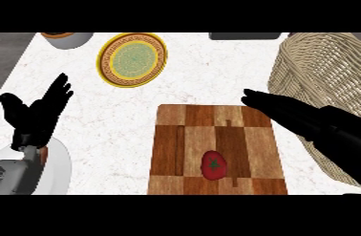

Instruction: Pick the tomato from the cutting board and place it in the basket

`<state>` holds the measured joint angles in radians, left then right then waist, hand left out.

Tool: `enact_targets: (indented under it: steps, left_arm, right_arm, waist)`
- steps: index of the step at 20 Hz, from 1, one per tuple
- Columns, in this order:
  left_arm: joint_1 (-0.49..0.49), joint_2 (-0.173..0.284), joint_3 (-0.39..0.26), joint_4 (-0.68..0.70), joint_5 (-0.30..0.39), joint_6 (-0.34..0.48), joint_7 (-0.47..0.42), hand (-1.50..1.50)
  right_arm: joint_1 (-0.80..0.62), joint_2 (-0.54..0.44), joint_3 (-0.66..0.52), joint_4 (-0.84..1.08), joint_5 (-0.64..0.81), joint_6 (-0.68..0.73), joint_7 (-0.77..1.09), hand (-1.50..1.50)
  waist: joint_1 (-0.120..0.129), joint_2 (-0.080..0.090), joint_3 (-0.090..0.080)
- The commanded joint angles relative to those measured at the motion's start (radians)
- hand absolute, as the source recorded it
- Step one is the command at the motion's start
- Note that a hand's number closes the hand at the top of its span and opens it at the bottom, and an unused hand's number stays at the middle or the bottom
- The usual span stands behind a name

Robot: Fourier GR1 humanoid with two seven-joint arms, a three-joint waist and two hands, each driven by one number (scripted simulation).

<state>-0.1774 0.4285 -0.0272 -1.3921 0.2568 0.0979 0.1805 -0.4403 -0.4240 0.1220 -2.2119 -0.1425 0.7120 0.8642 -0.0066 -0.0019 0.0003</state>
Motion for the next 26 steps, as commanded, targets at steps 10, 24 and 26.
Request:
enact_targets:
  steps: [10, 24, 26]
  left_arm:
    - [0.004, -0.038, 0.011, -0.030, -0.045, -0.022, 0.015, 0.00]
    - [-0.062, -0.081, 0.080, 0.035, -0.081, -0.064, 0.035, 0.00]
    - [-0.027, -0.089, 0.092, 0.052, -0.104, -0.089, -0.020, 0.00]
  right_arm:
    - [0.278, 0.240, 0.273, 0.184, 0.639, -0.262, -0.486, -1.50]
    - [0.251, 0.299, 0.339, 0.507, 0.821, -0.302, -0.603, -1.50]
    - [0.270, 0.281, 0.290, 0.570, 0.831, -0.334, -0.692, -1.50]
  waist:
    - [0.012, 0.003, 0.001]
    - [0.006, 0.002, 0.000]
    - [0.007, 0.002, 0.000]
